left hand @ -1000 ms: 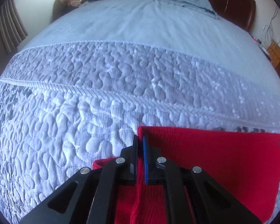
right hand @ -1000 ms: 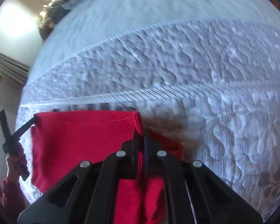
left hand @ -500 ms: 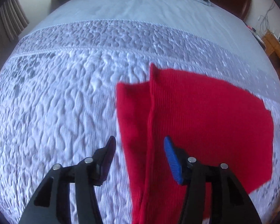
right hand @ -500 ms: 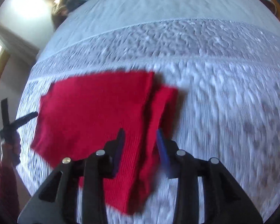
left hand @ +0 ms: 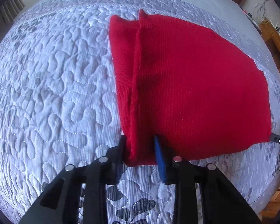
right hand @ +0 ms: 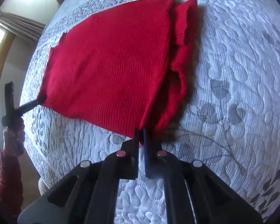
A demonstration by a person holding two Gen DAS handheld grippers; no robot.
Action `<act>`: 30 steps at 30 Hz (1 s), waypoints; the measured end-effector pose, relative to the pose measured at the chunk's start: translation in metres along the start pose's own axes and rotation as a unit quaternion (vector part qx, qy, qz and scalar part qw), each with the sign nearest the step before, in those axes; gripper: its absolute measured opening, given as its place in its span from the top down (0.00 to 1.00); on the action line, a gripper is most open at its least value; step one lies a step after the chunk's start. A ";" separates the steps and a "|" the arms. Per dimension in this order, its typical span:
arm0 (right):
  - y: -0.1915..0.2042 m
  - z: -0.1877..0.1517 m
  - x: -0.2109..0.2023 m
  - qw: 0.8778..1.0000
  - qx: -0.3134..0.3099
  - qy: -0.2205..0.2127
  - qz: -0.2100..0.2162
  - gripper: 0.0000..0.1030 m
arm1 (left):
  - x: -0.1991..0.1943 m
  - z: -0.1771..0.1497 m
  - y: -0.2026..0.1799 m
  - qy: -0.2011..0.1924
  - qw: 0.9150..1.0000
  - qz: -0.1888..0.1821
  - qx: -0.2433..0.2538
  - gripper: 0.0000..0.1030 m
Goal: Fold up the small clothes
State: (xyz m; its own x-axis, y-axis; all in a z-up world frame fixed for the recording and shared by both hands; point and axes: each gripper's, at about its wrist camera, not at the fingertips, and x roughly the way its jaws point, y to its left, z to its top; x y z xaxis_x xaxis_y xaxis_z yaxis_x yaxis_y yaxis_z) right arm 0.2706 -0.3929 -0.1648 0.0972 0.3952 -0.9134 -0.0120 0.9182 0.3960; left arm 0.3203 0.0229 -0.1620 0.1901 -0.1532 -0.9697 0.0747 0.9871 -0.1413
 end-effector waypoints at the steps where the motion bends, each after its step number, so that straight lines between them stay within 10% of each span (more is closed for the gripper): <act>1: -0.002 -0.002 -0.003 1.000 0.008 -0.003 0.004 0.97 | -0.001 0.000 0.002 -0.001 1.000 -0.003 -0.005 0.78; 13: -0.022 -0.019 0.003 0.999 0.034 0.009 -0.003 0.97 | 0.002 -0.009 0.004 -0.006 1.000 0.008 0.021 0.83; 19: -0.030 -0.011 -0.033 0.996 0.070 -0.041 0.042 0.54 | -0.042 0.008 0.023 -0.044 0.999 -0.017 -0.009 0.66; 30: -0.054 0.045 -0.022 0.991 0.119 -0.037 0.040 0.44 | -0.005 0.077 -0.056 -0.040 0.999 -0.016 0.013 0.63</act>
State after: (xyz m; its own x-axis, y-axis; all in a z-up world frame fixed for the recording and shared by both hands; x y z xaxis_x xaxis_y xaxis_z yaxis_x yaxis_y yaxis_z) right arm 0.3138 -0.4523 -0.1622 0.1788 0.4557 -0.8720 0.2119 0.8476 0.4864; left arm 0.3906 -0.0347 -0.1340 0.2648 -0.1896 -0.9455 0.1079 0.9801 -0.1663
